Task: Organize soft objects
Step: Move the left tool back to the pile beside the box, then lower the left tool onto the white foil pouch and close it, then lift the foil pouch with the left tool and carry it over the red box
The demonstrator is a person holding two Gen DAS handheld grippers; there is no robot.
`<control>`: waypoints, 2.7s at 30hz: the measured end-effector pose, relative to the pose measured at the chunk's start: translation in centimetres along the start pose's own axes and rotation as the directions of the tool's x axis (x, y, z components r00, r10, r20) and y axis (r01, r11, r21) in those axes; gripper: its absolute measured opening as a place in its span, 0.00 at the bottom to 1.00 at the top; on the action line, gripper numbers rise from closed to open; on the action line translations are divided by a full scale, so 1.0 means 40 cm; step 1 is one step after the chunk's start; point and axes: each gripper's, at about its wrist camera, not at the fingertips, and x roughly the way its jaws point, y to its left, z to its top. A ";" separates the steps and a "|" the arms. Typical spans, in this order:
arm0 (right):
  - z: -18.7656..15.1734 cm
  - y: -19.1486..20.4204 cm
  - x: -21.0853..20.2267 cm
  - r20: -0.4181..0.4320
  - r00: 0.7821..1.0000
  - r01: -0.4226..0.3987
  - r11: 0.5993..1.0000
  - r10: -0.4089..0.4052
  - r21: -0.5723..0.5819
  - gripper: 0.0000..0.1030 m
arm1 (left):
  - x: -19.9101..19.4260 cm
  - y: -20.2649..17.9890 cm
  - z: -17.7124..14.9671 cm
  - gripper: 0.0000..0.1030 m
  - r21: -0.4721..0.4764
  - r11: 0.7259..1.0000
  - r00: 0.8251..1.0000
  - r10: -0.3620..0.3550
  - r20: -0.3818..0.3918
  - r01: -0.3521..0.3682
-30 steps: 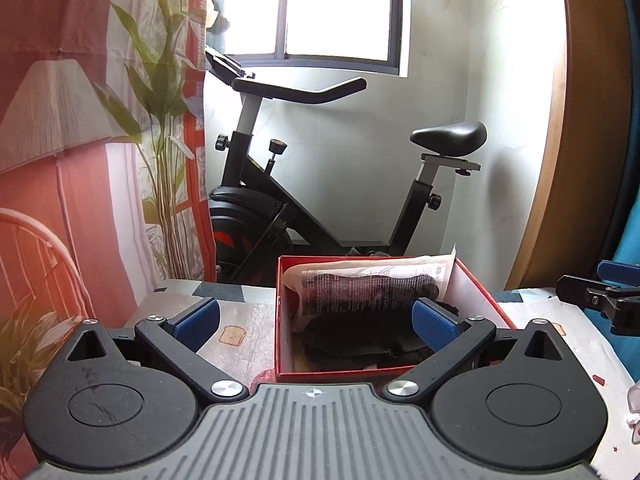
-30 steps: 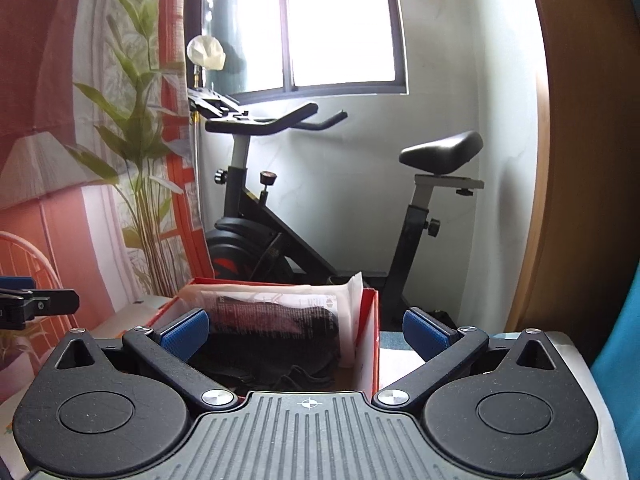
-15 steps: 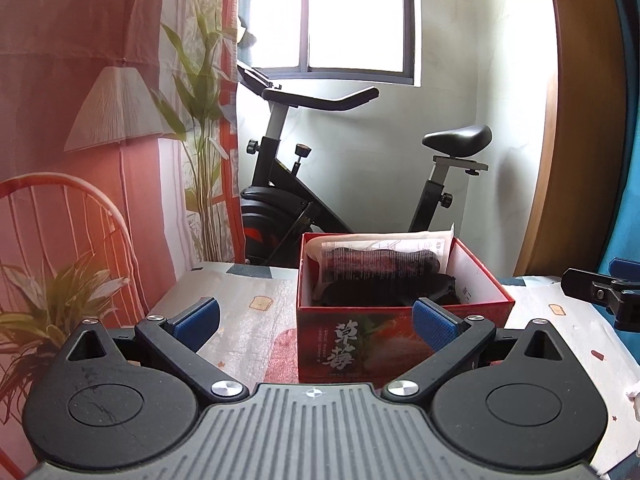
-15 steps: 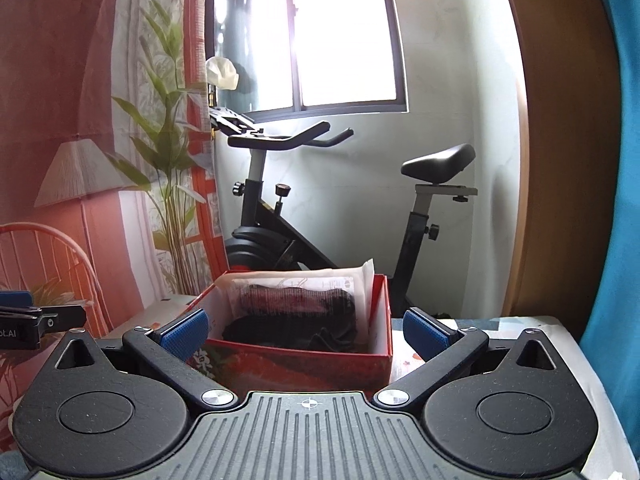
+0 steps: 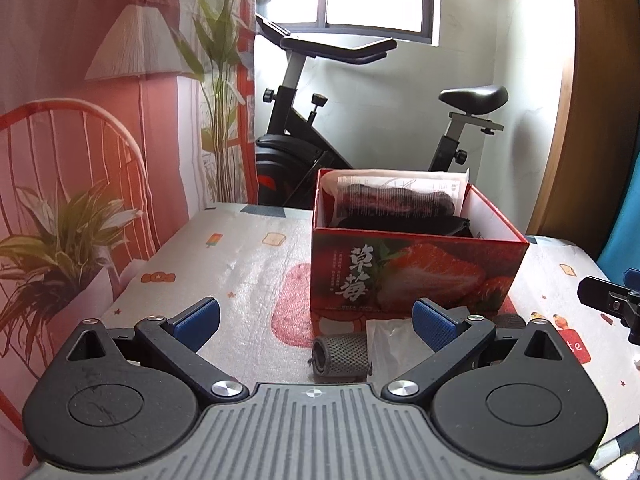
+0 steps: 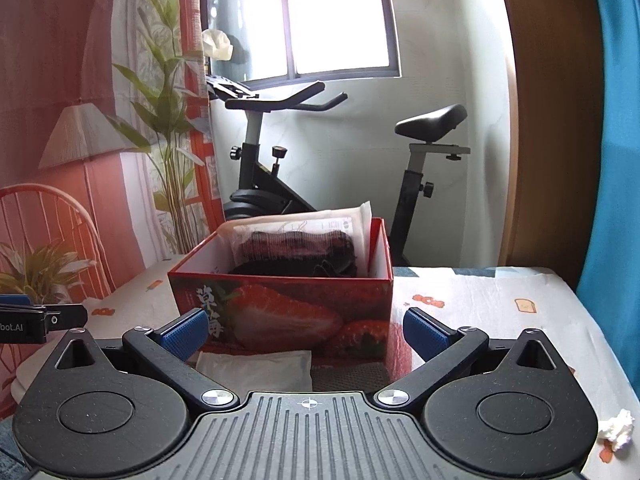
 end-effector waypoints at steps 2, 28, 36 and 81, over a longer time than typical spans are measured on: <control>-0.013 -0.005 0.010 -0.015 1.000 -0.018 1.000 0.018 0.015 1.00 | 0.016 0.007 -0.012 1.00 -0.011 1.000 1.000 0.005 -0.023 -0.005; -0.195 -0.033 0.309 -0.247 0.962 -0.127 0.992 0.120 -0.014 0.74 | 0.281 -0.029 -0.129 0.79 -0.054 0.987 0.934 -0.160 -0.319 0.151; -0.219 -0.049 0.384 -0.303 0.938 -0.168 0.986 0.167 0.022 0.56 | 0.375 -0.037 -0.155 0.61 -0.142 0.962 0.887 -0.271 -0.374 0.234; -0.187 -0.003 0.294 -0.220 0.937 -0.292 0.954 0.271 -0.069 0.08 | 0.327 -0.052 -0.134 0.25 -0.170 0.916 0.884 -0.397 -0.248 0.364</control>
